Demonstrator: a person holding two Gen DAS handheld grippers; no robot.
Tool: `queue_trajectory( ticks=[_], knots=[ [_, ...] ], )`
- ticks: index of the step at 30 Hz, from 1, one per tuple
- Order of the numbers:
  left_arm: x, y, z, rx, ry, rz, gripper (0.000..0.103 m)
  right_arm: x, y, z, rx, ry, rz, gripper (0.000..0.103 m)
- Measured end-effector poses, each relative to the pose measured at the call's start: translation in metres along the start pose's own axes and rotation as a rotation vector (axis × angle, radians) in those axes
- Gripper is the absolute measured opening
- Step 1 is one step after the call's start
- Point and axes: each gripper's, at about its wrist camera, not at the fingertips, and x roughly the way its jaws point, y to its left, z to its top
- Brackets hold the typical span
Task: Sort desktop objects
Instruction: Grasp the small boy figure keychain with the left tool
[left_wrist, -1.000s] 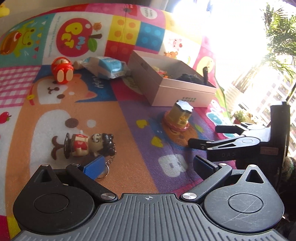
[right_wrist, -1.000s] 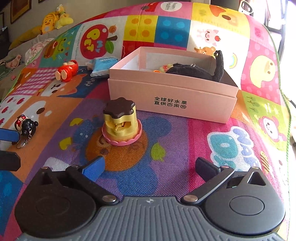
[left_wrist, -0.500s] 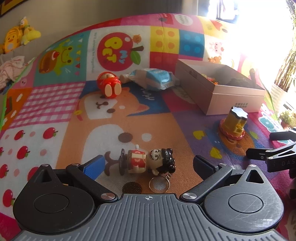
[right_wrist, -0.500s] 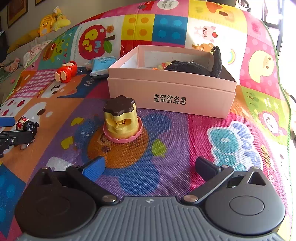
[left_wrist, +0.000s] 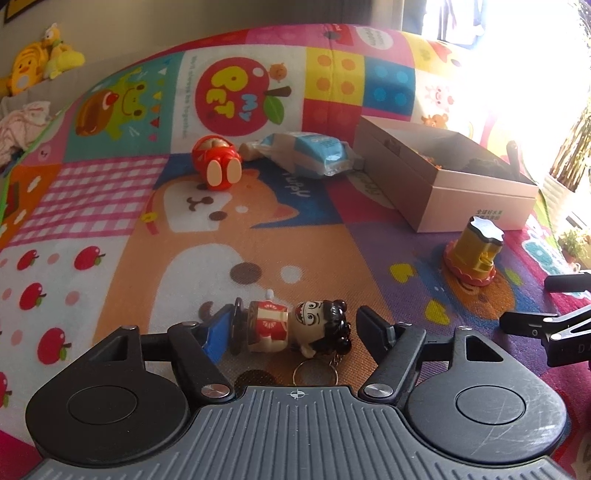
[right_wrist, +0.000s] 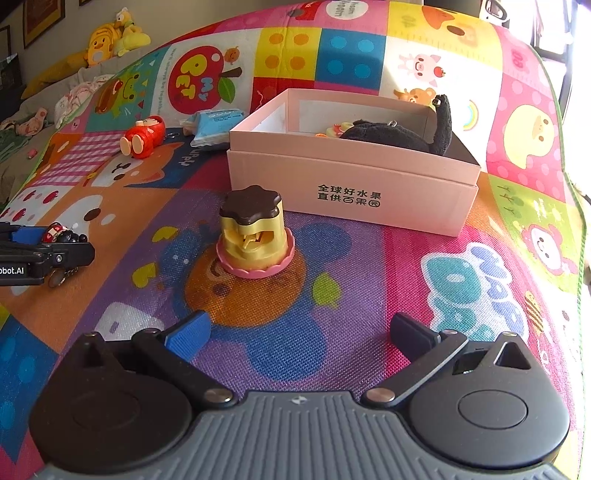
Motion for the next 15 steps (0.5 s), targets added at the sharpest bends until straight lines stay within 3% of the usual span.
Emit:
queue_trajectory(
  ticks=[5, 12, 15],
  knots=[
    [0.003, -0.019, -0.004, 0.048, -0.015, -0.044, 0.076, 0.0, 0.003, 0.002, -0.026, -0.002, -0.002, 0.103],
    [0.004, -0.02, -0.005, 0.046, -0.007, -0.075, 0.096, 0.021, 0.012, 0.021, -0.067, 0.003, 0.071, 0.103],
    [0.004, -0.018, -0.005, 0.031, -0.007, -0.084, 0.096, 0.032, 0.018, 0.031, -0.079, 0.005, 0.085, 0.103]
  ],
)
